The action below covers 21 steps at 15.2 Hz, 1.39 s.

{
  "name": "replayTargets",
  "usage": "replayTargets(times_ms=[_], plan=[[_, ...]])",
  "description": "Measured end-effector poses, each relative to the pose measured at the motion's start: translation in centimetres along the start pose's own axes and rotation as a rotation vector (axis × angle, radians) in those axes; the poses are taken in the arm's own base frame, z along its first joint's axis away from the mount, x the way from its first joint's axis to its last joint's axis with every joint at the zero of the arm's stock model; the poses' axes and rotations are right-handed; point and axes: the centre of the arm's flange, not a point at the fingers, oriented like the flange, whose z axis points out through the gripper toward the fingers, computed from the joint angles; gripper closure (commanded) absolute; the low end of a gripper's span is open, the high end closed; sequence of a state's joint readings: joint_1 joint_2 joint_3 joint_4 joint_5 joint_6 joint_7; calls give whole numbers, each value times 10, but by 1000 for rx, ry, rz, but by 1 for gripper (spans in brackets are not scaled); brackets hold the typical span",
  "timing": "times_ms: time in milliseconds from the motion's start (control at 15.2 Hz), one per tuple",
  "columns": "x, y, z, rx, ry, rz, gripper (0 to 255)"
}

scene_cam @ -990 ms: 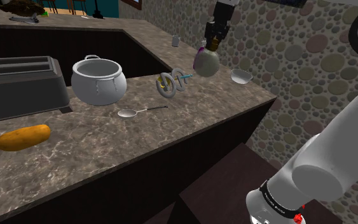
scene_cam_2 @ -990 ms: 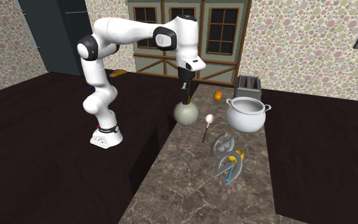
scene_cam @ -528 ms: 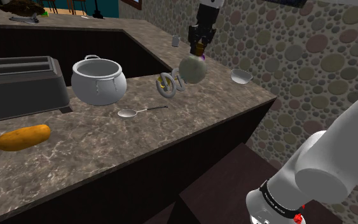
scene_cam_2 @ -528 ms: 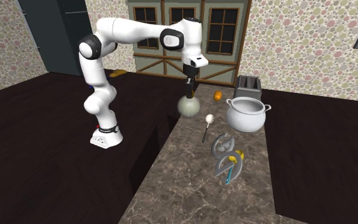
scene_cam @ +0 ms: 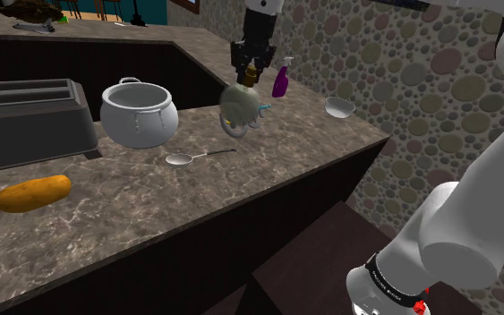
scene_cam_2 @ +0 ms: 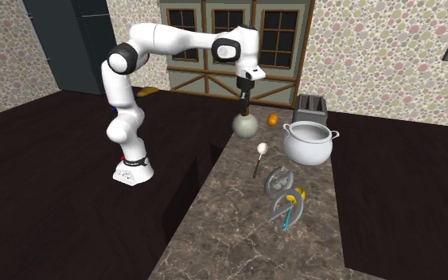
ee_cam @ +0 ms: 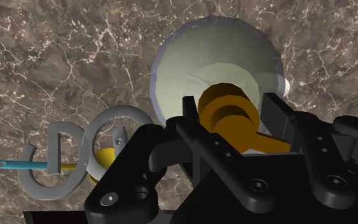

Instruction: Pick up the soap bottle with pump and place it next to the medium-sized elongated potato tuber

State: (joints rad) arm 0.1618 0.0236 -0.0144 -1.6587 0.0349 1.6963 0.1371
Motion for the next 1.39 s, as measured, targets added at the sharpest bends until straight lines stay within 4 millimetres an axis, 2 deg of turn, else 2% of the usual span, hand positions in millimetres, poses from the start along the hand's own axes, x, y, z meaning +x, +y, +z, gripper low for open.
replayTargets(times_ms=[594, 1386], plan=[[10, -111, 25, 0, 1, 0, 255], [18, -271, 55, 0, 0, 0, 255]])
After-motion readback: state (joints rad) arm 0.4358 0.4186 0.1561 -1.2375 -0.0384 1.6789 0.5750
